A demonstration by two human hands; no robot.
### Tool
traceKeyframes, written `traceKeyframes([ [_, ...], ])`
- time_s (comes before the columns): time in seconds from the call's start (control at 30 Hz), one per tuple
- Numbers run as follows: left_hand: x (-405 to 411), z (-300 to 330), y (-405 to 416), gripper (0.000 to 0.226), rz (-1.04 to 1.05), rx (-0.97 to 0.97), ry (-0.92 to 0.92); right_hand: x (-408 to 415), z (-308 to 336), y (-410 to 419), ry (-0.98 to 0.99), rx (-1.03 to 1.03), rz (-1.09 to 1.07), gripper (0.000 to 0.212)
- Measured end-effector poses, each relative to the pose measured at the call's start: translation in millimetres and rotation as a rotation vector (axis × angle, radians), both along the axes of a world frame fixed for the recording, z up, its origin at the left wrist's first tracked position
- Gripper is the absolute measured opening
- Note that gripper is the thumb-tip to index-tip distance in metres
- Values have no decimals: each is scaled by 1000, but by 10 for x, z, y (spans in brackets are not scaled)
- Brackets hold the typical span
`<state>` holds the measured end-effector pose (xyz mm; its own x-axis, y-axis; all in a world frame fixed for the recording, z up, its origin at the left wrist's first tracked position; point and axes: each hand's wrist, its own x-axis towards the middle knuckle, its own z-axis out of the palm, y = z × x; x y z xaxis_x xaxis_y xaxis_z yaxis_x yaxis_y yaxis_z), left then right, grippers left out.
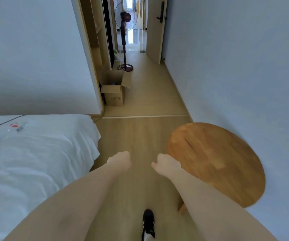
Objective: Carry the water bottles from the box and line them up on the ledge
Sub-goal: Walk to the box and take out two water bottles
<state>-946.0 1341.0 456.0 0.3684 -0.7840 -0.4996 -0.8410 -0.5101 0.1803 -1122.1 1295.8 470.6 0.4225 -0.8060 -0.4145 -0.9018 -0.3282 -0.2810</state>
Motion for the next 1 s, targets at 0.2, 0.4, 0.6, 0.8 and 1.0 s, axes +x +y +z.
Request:
traceKeyframes([
  [0.2,526,164,-1339,14,-25,-33,-2,599,74,-1466,16,-14,7,34],
  [0.4,1268,211,-2350,21,19,-36,-4,1328,139,-2581,18,-24,24,35],
  [0.6,2058,33,-3471,22,10,1,-3,2151,10,-3747,16,-36,15,39],
  [0.8,2992,94,-4817,15,-14,2,23,3031,29,-4972,42,-10,-24,36],
  [1.0,3535,235,-5972,15,-28,-37,51,3659,164,-6034,46,-33,-76,37],
])
